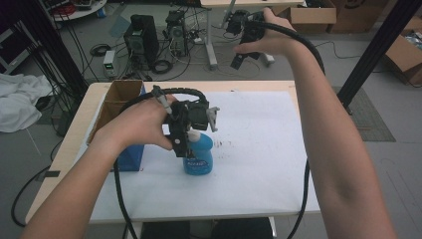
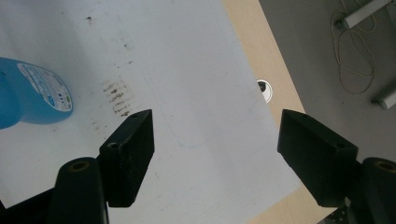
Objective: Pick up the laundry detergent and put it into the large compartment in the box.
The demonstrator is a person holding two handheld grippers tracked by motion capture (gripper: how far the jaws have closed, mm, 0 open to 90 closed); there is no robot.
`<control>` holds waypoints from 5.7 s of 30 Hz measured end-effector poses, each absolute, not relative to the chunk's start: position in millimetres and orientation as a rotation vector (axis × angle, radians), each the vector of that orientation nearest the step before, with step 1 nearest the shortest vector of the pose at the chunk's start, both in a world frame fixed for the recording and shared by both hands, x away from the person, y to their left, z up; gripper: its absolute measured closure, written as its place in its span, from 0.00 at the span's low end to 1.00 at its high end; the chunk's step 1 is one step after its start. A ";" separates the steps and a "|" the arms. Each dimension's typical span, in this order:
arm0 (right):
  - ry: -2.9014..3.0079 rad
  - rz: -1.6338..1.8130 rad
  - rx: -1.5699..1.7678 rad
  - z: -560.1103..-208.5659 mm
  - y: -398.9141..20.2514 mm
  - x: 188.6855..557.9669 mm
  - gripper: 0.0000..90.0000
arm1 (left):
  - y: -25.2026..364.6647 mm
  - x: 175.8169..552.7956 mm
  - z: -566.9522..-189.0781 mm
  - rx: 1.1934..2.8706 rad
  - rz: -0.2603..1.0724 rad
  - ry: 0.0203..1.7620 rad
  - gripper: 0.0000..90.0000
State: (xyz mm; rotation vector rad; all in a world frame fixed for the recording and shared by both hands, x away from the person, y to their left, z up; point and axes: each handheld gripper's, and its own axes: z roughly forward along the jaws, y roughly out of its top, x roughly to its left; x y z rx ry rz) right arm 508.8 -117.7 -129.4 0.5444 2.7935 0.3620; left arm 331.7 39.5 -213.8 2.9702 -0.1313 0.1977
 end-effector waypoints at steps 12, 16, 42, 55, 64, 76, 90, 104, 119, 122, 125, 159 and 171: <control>2.795 0.362 0.543 -129.1 -119.3 508.1 0.30 | 29.2 348.9 -228.7 3.018 0.181 -0.102 0.16; 2.794 0.358 0.551 -128.8 -122.9 508.4 0.30 | 26.2 354.4 -238.5 3.017 0.173 -0.102 0.15; 2.797 0.365 0.555 -134.3 -127.6 509.5 0.31 | 25.1 369.6 -278.7 3.075 0.139 -0.073 0.16; 2.799 0.360 0.556 -135.5 -126.6 509.4 0.31 | 21.9 371.2 -288.1 3.110 0.117 -0.066 0.17; 2.801 0.351 0.557 -135.9 -127.7 509.7 0.31 | 19.8 371.1 -288.9 3.112 0.111 -0.072 0.22; 2.806 0.354 0.557 -136.7 -127.9 509.7 0.31 | 18.6 371.2 -290.0 3.122 0.099 -0.065 0.26; 2.808 0.344 0.560 -138.5 -127.6 509.9 0.31 | 17.8 372.1 -290.6 3.125 0.077 -0.066 0.32; 2.808 0.353 0.553 -138.2 -126.6 509.1 0.31 | 15.9 373.2 -291.5 3.137 0.074 -0.076 0.36; 2.811 0.348 0.556 -140.2 -127.9 509.9 0.31 | 16.4 376.6 -291.0 3.133 0.057 -0.053 0.41; 2.812 0.347 0.554 -140.6 -127.5 510.0 0.31 | 16.5 377.0 -291.4 3.129 0.049 -0.045 0.41; 2.812 0.345 0.552 -140.7 -127.6 509.9 0.31 | 16.5 377.2 -291.0 3.132 0.045 -0.049 0.41; 2.818 0.340 0.560 -145.2 -131.7 509.3 0.31 | 14.1 377.0 -277.8 3.164 0.026 0.057 0.42; 2.816 0.341 0.562 -145.3 -132.4 508.6 0.31 | 27.1 379.1 -234.2 3.170 0.000 0.226 0.42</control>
